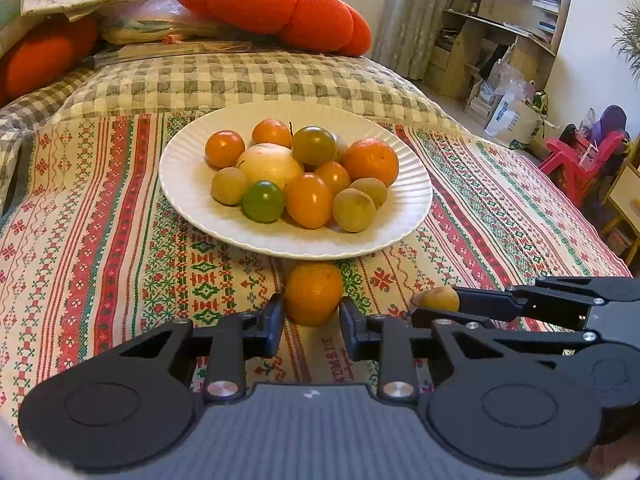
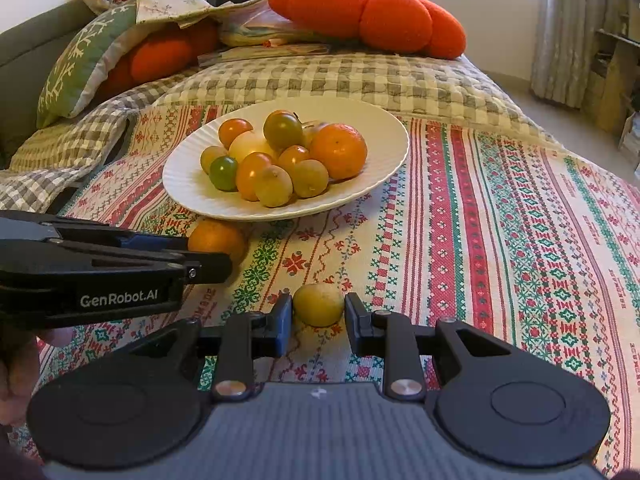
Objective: Organize fruits
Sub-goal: 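Grasp the last mandarin with the left gripper while the right gripper grasps the yellow fruit, then carry the mandarin and the yellow fruit up and over to the plate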
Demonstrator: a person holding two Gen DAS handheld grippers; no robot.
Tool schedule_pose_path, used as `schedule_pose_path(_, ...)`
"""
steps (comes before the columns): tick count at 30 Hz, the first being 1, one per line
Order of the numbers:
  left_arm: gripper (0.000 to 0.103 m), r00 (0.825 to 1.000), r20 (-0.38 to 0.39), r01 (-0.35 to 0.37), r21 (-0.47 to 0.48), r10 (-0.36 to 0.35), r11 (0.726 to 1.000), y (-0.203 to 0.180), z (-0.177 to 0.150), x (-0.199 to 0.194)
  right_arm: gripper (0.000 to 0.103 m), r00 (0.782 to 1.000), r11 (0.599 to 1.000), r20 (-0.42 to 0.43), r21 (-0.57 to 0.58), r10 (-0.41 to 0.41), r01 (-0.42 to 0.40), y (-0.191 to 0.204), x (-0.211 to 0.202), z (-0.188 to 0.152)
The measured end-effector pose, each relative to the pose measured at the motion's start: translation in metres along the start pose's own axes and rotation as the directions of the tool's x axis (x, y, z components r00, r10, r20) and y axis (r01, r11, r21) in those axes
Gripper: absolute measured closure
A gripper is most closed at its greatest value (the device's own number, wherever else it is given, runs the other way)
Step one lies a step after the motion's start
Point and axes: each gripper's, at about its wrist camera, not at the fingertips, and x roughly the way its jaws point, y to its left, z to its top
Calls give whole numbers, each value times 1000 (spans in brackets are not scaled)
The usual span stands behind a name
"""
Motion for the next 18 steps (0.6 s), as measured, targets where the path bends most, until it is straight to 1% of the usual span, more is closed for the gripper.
schedule_pose_path(10, 87, 1000, -18, 9, 9, -9, 1000, 2, -2, -12, 78, 1000, 1000, 0, 24, -11, 11, -2, -3, -1)
schedule_pose_path(18, 89, 1000, 1, 23, 30, -23, 999, 2, -8, -29, 78, 1000, 996, 17, 88, -10, 8, -8, -10, 1)
